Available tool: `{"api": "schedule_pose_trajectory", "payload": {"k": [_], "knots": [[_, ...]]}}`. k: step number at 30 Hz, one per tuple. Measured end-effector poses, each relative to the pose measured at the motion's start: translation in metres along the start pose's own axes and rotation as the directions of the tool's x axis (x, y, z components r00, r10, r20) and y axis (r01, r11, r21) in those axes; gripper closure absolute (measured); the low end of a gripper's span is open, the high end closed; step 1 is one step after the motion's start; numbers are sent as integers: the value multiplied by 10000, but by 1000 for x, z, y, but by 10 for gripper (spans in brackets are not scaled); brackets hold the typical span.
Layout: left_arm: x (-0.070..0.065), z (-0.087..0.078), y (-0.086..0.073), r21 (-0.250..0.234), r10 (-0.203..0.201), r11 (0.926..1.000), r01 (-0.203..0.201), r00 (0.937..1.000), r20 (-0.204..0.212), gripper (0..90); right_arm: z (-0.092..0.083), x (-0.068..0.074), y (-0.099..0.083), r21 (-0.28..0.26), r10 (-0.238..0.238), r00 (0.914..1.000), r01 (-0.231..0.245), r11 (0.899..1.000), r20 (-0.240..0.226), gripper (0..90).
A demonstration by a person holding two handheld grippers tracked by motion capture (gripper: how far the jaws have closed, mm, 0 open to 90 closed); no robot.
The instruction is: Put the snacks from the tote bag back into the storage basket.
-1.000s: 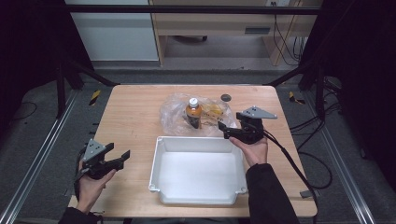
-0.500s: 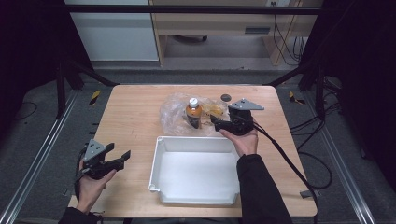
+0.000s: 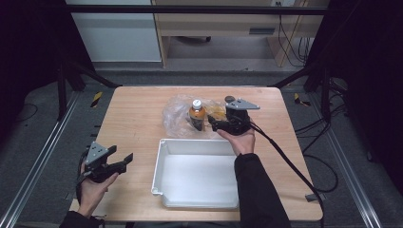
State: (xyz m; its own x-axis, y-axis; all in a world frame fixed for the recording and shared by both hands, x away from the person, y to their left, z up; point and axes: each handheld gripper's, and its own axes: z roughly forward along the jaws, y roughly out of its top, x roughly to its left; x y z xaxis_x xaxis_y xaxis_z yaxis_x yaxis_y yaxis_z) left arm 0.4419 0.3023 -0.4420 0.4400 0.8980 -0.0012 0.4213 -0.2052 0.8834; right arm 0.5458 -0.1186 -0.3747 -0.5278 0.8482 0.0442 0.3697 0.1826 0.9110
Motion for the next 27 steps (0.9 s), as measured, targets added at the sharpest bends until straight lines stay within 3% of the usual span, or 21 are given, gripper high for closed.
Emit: {"api": "schedule_pose_trajectory", "payload": {"k": [8, 27], "knots": [[0, 0, -1, -28, -29, 10000, 29, 10000, -4, 266, 10, 5, 6, 2, -216, 9998, 216, 9998, 5, 220], [0, 1, -1, 13, -12, 10000, 12, 10000, 20, 266, 38, 12, 10, 29, -239, 9997, 239, 9997, 61, 222]]}}
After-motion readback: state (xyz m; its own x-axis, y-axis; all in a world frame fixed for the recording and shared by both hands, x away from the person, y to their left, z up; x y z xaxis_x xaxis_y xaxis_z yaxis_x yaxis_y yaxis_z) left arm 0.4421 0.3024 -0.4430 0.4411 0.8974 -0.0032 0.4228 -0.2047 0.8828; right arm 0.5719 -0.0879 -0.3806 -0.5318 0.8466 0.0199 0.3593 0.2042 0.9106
